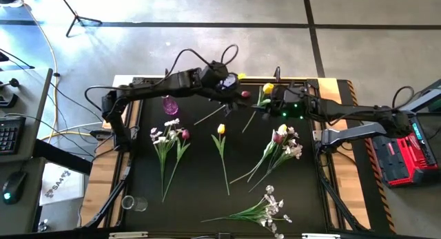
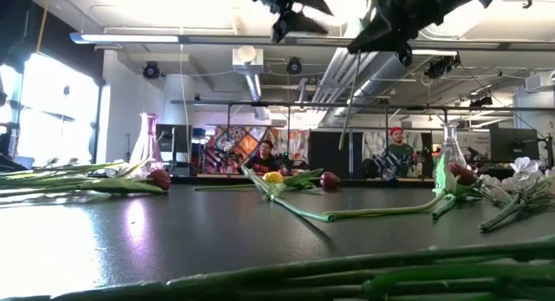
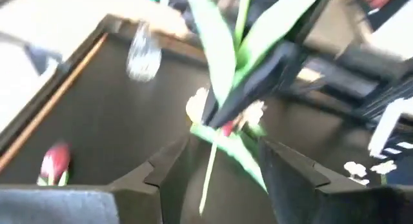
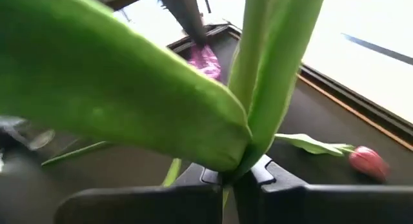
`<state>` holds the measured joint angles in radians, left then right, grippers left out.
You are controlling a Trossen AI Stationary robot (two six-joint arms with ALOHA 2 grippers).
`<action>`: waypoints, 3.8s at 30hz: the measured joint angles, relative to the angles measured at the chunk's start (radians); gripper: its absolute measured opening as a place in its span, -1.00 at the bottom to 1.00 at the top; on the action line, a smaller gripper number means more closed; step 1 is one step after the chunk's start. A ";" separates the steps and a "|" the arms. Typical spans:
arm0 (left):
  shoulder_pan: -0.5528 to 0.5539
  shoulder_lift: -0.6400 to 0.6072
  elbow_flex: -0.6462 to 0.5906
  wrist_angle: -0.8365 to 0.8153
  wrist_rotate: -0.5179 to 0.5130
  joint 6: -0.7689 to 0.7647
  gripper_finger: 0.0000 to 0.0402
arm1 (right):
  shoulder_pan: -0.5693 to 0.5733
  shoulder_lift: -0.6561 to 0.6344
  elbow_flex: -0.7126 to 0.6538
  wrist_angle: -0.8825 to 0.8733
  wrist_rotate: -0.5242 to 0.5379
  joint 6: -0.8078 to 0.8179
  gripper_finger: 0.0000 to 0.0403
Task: Sort flowers into vase by color
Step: Put the top yellow flower into the violet vase
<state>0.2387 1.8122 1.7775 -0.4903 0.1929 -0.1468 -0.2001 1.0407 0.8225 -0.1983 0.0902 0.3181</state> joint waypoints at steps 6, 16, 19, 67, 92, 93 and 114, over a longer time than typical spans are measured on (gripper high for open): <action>-0.022 -0.002 0.000 0.241 0.070 0.082 -0.13 | 0.000 0.000 0.002 -0.004 -0.042 -0.030 -1.00; -0.003 0.060 0.000 0.338 0.070 0.106 -0.13 | 0.000 0.000 0.001 0.000 -0.047 -0.033 -1.00; 0.014 0.083 0.000 0.354 0.069 0.071 -0.13 | 0.000 0.000 0.001 0.002 -0.047 -0.038 -1.00; 0.136 -0.320 -0.361 0.218 -0.198 0.026 -1.00 | -0.017 -0.001 -0.001 -0.203 0.231 0.329 -0.07; -0.079 -1.105 -0.983 0.265 -0.541 0.064 -1.00 | -0.015 0.000 -0.001 0.009 0.066 0.152 -0.07; -0.088 -1.121 -0.983 0.272 -0.594 0.084 -1.00 | -0.015 0.000 -0.001 0.009 0.065 0.153 -0.07; 0.000 -1.131 -0.821 0.228 -1.073 0.218 -1.00 | 0.031 0.000 -0.001 0.027 0.075 0.201 -0.07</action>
<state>0.2391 0.6808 0.9565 -0.2624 -0.8798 0.0713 -0.1692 1.0409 0.8215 -0.1715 0.1651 0.5186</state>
